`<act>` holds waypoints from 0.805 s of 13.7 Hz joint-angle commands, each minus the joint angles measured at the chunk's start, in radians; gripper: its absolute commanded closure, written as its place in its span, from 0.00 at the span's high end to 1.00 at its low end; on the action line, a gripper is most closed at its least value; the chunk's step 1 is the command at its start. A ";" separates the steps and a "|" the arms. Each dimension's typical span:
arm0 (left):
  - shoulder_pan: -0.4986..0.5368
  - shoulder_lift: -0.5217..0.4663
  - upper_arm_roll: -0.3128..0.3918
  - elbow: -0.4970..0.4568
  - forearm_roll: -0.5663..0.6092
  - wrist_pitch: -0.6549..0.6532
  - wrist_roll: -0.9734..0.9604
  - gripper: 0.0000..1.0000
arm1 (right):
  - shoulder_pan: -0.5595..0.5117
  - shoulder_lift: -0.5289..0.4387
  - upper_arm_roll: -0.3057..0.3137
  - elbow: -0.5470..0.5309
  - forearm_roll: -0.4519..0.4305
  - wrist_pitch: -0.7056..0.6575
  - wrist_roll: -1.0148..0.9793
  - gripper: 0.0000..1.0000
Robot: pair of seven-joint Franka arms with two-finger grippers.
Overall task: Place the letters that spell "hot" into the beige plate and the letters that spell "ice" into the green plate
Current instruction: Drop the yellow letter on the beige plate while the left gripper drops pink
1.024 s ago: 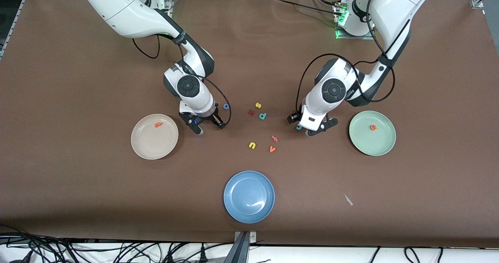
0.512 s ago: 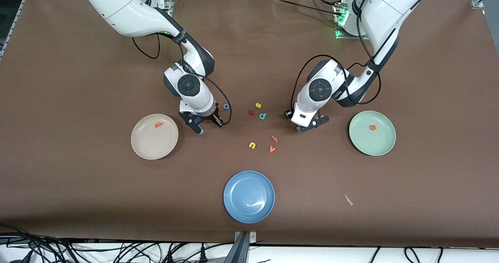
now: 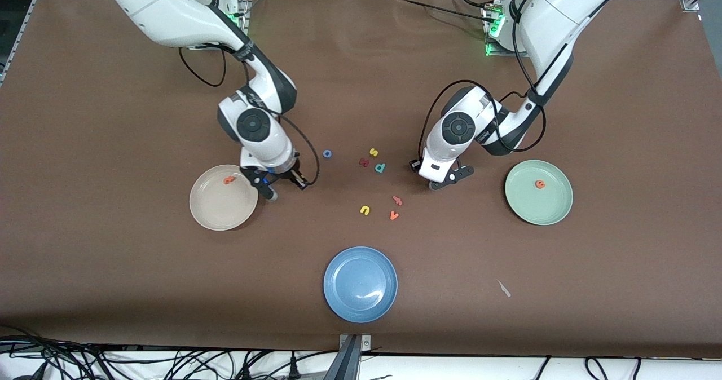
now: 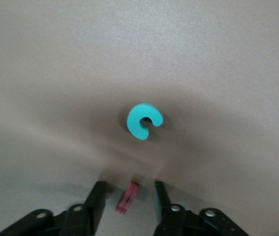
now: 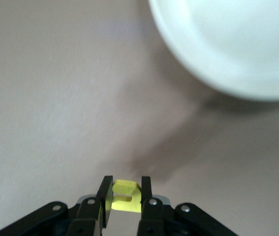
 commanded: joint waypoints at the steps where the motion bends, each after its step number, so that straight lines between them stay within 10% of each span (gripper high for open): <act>1: -0.013 0.002 0.005 -0.006 0.033 -0.007 -0.044 0.35 | -0.090 -0.096 0.049 -0.067 -0.009 -0.070 -0.122 0.06; 8: -0.014 -0.001 0.005 0.000 0.033 -0.018 -0.039 0.00 | -0.201 -0.147 0.043 -0.073 -0.006 -0.150 -0.479 0.08; 11: -0.001 -0.015 0.005 0.009 0.034 -0.051 -0.025 0.00 | -0.201 -0.139 0.043 -0.073 -0.006 -0.150 -0.469 0.38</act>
